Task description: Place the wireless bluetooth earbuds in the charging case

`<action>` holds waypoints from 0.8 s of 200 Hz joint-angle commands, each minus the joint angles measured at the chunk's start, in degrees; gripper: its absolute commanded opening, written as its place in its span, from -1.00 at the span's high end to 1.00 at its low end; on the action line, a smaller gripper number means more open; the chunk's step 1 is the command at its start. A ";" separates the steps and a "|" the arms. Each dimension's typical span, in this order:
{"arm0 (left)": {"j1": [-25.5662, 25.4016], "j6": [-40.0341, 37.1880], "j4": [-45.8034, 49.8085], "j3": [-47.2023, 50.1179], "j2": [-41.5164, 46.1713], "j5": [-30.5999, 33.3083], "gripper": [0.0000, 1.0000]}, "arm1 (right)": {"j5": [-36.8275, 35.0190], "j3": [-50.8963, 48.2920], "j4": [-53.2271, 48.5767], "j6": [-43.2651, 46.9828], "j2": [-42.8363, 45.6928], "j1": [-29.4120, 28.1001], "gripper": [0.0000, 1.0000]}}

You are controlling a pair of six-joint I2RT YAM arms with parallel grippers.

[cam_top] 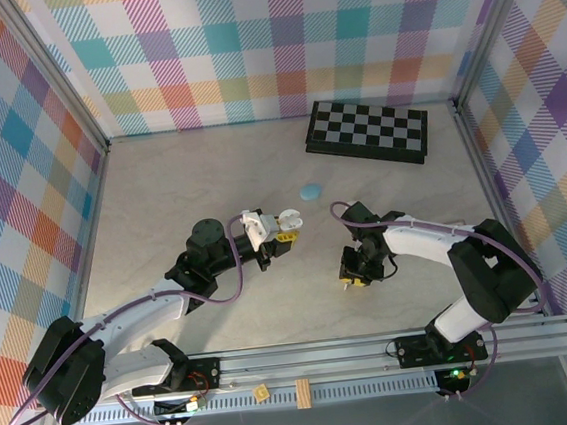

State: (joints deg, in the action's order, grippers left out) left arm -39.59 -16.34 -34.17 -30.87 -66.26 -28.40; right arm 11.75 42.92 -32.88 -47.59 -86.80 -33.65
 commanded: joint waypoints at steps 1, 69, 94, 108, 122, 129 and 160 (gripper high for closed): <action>0.39 -1.02 -0.30 -0.93 -0.55 -0.64 0.65 | -0.45 -0.20 0.74 0.48 -0.12 -0.19 0.52; 0.39 -0.73 -0.44 -1.28 -0.83 -0.79 0.64 | -2.69 0.13 0.63 1.14 2.02 -0.19 0.52; 0.40 0.64 -2.31 -1.21 -2.27 -0.72 0.64 | -5.10 -0.40 2.42 1.43 5.55 -0.18 0.53; 0.39 1.53 -4.10 -1.16 -3.32 -1.30 0.63 | -6.80 -0.55 3.53 1.88 7.77 -0.15 0.53; 0.39 1.75 -4.26 -1.74 -4.11 -1.50 0.63 | -8.81 -0.30 4.21 2.70 10.33 -0.19 0.52; 0.39 1.61 -3.70 -2.22 -4.54 -1.49 0.63 | -9.91 -0.13 4.57 3.29 11.77 -0.16 0.52; 0.23 1.15 -2.36 -4.27 -6.80 -1.66 0.64 | -13.76 1.02 5.53 6.25 17.52 -0.15 0.52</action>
State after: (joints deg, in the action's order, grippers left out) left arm -39.59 -15.46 -35.24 -32.12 -71.81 -28.88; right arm 2.63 42.85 -28.84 -44.82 -73.19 -33.71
